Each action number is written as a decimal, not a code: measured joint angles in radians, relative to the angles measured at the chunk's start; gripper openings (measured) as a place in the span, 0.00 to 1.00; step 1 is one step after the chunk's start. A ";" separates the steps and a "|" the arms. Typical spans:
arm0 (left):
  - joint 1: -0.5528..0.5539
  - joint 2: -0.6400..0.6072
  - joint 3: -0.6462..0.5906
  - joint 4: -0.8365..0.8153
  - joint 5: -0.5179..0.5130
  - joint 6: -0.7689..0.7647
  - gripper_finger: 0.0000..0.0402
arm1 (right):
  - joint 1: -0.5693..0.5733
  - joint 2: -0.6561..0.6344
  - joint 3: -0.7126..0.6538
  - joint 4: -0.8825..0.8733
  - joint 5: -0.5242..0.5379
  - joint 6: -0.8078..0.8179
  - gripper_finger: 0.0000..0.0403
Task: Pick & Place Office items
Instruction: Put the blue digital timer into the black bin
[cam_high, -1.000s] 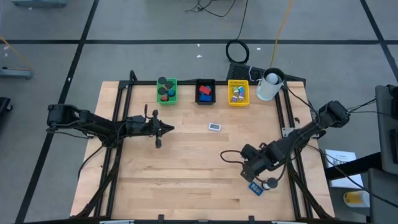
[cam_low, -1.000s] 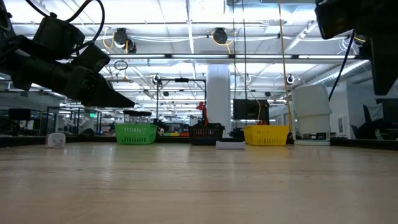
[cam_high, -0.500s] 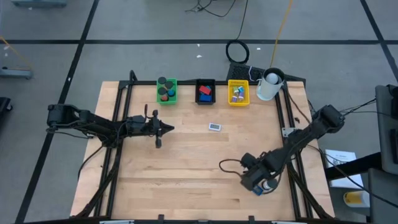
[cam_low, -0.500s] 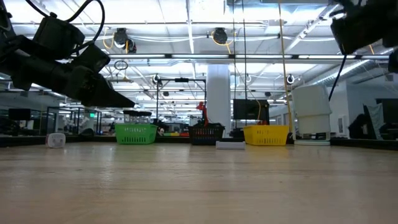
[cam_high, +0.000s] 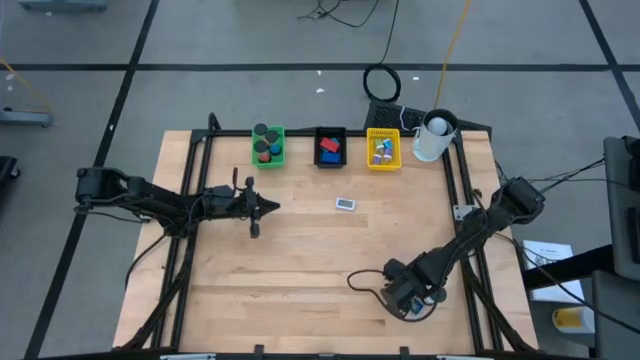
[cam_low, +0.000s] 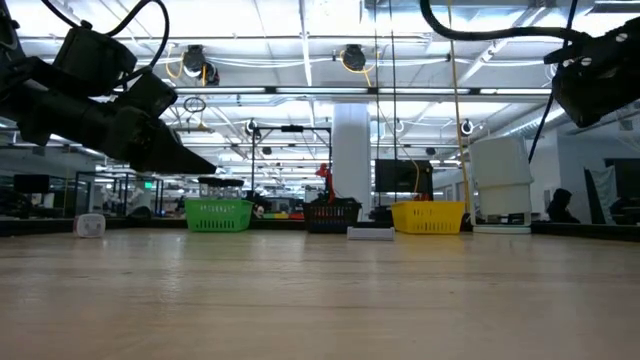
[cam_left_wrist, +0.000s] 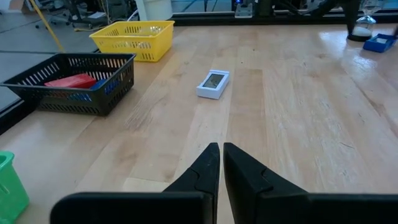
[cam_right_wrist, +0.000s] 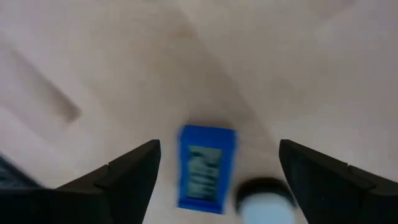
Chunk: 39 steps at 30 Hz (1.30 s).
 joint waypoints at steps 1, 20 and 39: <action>0.000 0.000 0.000 -0.001 0.000 0.000 0.08 | 0.004 0.006 0.000 0.019 -0.004 0.000 0.80; 0.000 0.000 0.000 -0.001 -0.006 0.001 0.08 | 0.009 0.053 0.000 0.056 -0.033 0.027 0.73; 0.000 0.000 0.000 -0.008 -0.007 -0.001 0.08 | -0.019 0.093 -0.002 0.086 -0.131 -0.059 0.39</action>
